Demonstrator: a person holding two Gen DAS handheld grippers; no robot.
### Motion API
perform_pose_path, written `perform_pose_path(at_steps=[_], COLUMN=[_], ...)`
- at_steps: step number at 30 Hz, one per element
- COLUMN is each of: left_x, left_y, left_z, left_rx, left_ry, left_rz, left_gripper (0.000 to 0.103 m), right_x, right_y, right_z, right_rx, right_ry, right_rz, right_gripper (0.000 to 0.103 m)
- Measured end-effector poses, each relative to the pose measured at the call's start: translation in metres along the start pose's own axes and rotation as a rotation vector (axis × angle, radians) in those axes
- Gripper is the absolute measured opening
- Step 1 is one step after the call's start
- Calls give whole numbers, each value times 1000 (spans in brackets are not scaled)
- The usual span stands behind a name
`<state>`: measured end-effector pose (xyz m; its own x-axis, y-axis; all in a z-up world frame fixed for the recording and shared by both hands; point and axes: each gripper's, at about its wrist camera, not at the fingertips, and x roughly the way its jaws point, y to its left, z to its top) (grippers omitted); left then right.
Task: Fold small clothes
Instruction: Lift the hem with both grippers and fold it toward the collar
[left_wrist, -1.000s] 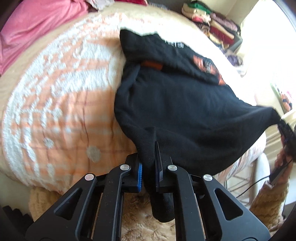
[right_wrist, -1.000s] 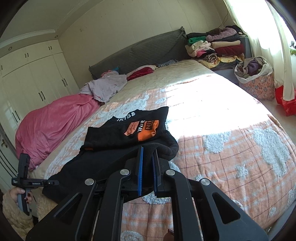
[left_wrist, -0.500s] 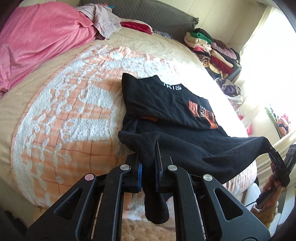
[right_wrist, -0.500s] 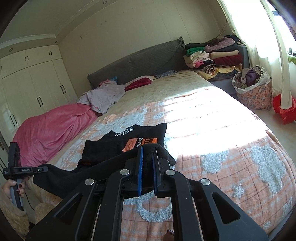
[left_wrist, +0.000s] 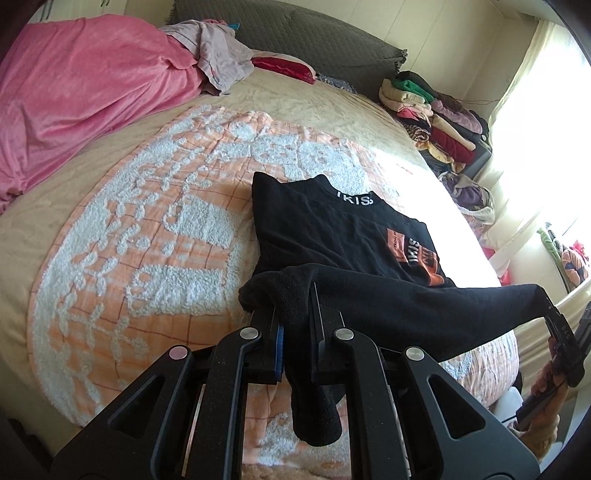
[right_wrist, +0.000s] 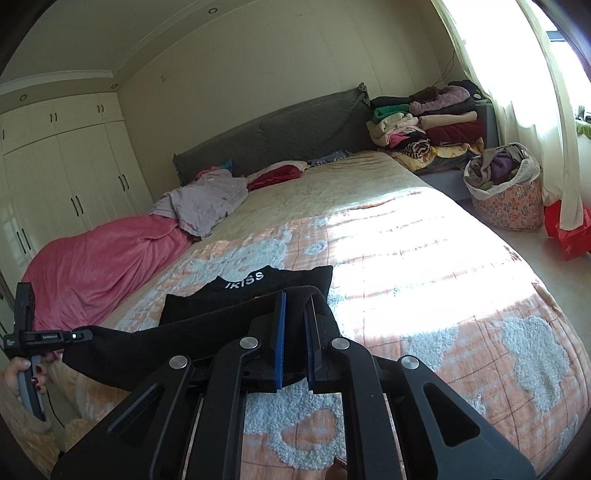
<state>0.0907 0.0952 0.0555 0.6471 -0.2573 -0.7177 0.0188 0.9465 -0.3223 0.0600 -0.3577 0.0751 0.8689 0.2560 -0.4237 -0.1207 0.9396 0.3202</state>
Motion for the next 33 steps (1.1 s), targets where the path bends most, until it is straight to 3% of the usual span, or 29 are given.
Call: perform_pose_path(at_steps=[11, 33], left_x=[11, 47], left_y=[2, 8], left_z=[13, 45], left_rx=[-47, -129], left_ry=[-43, -129], left_rz=[-9, 52], left_gripper=[4, 4], right_x=[19, 71], right_y=[-1, 5], right_z=[9, 38], right_rx=[-6, -42], right_ry=[14, 6], right_rz=[-8, -34], right_gripper=[8, 8])
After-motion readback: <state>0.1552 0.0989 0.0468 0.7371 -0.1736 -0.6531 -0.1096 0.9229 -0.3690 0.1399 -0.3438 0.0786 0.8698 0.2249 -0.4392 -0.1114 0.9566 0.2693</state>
